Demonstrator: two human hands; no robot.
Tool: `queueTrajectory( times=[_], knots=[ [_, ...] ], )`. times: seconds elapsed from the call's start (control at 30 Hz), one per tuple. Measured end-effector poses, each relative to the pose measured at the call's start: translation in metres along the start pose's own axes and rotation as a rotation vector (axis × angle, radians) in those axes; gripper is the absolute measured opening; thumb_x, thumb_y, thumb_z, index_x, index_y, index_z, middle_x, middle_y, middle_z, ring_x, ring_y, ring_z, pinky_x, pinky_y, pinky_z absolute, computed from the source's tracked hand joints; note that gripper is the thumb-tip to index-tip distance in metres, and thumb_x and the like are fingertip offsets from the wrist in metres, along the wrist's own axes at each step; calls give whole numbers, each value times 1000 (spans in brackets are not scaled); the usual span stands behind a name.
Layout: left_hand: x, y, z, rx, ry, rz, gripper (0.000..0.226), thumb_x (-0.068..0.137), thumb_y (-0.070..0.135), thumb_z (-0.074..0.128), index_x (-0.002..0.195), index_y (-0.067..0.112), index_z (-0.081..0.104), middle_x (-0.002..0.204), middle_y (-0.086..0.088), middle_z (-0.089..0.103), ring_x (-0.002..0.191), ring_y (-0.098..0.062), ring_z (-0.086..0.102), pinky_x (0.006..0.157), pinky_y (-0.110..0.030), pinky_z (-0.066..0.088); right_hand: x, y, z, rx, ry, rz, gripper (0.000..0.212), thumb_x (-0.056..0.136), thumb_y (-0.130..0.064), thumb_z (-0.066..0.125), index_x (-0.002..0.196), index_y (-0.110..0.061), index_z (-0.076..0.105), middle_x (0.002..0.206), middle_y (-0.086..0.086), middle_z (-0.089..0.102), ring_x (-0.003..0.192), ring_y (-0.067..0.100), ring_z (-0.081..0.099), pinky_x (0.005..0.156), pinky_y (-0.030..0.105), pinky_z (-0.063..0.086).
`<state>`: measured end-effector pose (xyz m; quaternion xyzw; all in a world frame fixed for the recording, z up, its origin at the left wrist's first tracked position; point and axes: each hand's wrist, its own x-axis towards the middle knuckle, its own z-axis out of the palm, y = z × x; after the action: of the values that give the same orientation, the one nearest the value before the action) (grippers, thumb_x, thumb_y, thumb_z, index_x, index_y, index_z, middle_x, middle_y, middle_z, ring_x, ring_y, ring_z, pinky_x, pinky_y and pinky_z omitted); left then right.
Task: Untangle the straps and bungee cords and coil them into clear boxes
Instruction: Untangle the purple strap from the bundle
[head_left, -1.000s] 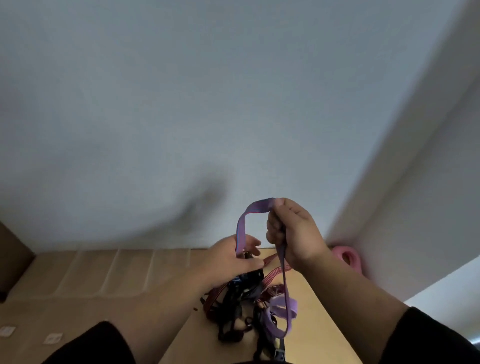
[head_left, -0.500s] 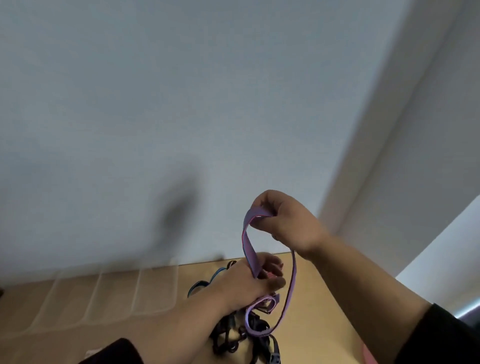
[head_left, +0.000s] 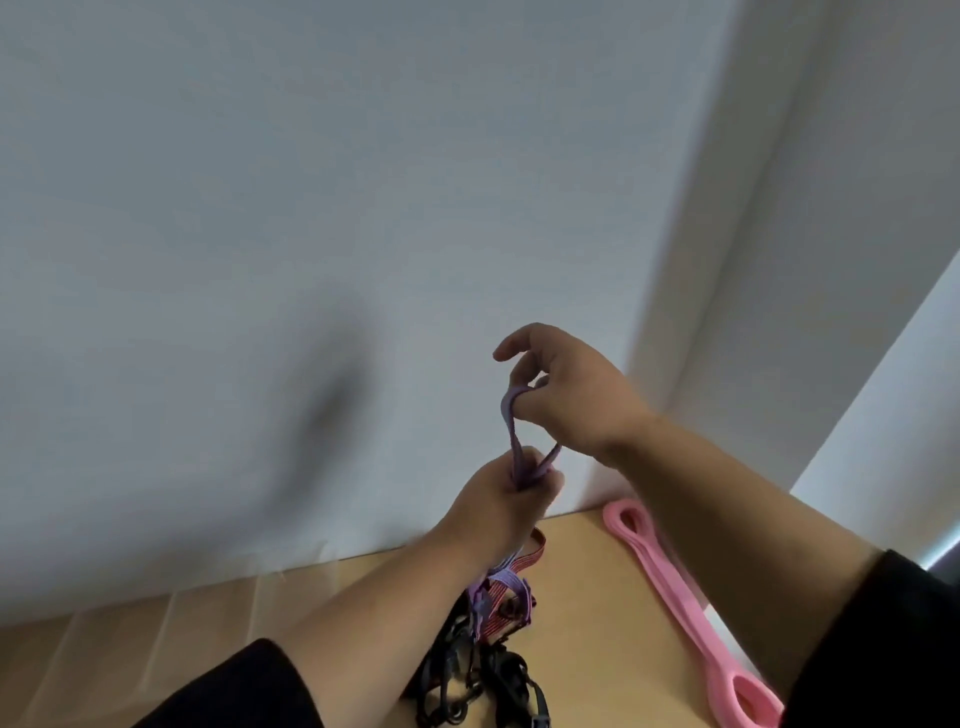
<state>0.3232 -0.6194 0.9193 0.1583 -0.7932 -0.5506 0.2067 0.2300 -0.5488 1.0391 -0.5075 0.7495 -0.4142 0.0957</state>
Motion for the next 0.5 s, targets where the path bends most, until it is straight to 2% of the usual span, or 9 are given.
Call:
queueTrajectory(
  times=[0.07,0.13,0.2,0.27,0.3,0.33,0.4,0.43,0.5],
  knots=[
    [0,-8,-1,111,42,-13,26,94,40,47,77,21,45,60,14,46,56,-2,40,60,-23,37,0,-3,-13,-64,-6,42,52,79,-3,65,114,-40,55,95,-12,60,66,7,60,47,12,42],
    [-1,-18,-4,189,46,-19,28,97,37,44,73,22,42,60,13,43,55,-5,37,60,-26,36,-1,-9,-24,-285,-115,52,64,79,0,62,126,-41,49,101,-14,53,67,6,57,44,13,42],
    [-1,-25,-6,226,35,-12,29,99,34,44,78,14,42,64,8,42,57,-9,35,60,-29,36,1,-15,-31,-601,-218,-6,68,80,0,59,134,-38,47,101,-14,50,76,7,57,49,18,45],
    [0,-28,-6,218,42,-13,30,99,34,43,78,14,40,63,7,40,55,-10,34,57,-26,34,2,-16,-36,-706,-145,-59,63,80,-2,60,131,-37,51,97,-13,53,79,6,57,55,21,46],
    [1,-28,-6,193,56,-19,30,98,36,43,74,18,37,60,11,37,53,-9,33,54,-24,32,2,-12,-38,-600,-38,-49,58,79,-4,63,125,-38,54,93,-13,54,74,5,58,52,20,46],
    [2,-27,-5,160,77,-31,31,97,38,43,71,22,34,58,12,35,52,-7,32,51,-21,31,1,-7,-37,-377,90,-11,54,78,-5,66,119,-38,56,89,-11,56,69,5,60,50,19,48],
    [2,-28,-3,88,125,-41,33,96,40,44,68,27,33,57,13,33,53,-6,30,49,-17,29,-4,2,-22,232,275,131,48,79,-6,72,116,-31,55,91,-1,57,64,15,65,55,25,58],
    [1,-30,-2,42,145,-37,33,96,41,46,69,25,34,58,14,32,54,-6,30,50,-16,30,-8,6,-11,446,302,229,45,82,-11,76,119,-26,54,93,4,59,61,17,66,61,36,63],
    [-1,-35,1,-46,166,-34,35,96,42,50,70,24,35,59,14,33,57,-7,30,53,-17,31,-15,19,12,548,245,390,33,91,-30,74,115,-18,56,85,7,62,52,17,62,71,53,63]
  ],
)
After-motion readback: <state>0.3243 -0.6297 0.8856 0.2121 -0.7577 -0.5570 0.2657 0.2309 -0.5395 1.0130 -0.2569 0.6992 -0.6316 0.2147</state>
